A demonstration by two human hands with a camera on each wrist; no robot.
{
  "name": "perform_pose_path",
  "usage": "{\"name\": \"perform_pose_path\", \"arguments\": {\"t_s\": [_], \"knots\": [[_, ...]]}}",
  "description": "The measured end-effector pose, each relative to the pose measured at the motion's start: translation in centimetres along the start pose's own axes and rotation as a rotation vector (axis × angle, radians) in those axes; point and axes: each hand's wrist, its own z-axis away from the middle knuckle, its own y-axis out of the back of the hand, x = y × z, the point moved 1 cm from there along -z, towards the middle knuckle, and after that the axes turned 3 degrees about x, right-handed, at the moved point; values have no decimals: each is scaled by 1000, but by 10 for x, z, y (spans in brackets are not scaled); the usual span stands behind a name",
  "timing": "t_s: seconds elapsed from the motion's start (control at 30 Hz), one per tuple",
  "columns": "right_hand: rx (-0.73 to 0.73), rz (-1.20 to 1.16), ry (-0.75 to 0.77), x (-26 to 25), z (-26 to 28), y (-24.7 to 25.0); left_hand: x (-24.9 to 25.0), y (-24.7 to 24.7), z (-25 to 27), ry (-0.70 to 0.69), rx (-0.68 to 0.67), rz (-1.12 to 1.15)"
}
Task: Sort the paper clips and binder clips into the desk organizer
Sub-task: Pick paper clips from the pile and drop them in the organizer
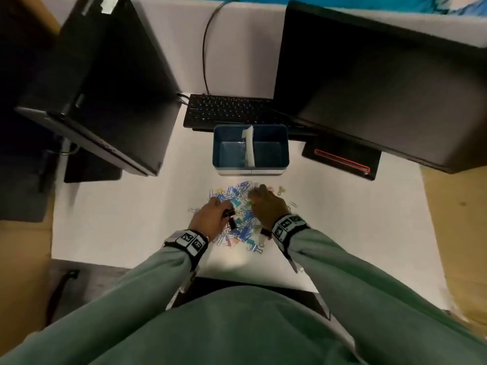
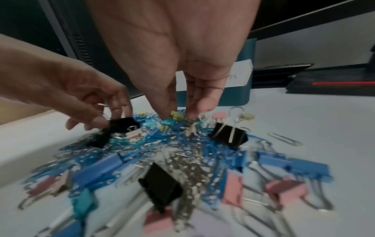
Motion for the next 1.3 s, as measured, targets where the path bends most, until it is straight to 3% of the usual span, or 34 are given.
{"name": "perform_pose_path", "arguments": {"t_s": [0.2,0.3,0.37,0.53,0.67,0.87,1.03,1.17,1.3], "knots": [[-16,28,-61,31,2,7,-34,5,7,-128,-76,44],[9,32,37,7,-20,10,-33,16,-16,-103,38,108],[4,59,95,-17,-37,9,-24,21,-36,-142,115,35],[40,71,-51,-36,-55,8,-10,19,-68,-202,106,-123],[54,68,-72,-21,-49,-2,-17,10,-73,-218,73,-163],[146,-370,-196,8,-35,-2,-25,13,-74,-222,60,-11],[301,-749,-219,-3,-10,47,-25,34,-58,-149,29,175],[479,-1017,-165,-22,-25,96,-16,76,-34,-108,96,546],[577,-993,-117,-32,-70,113,-3,119,-45,-49,274,715]]}}
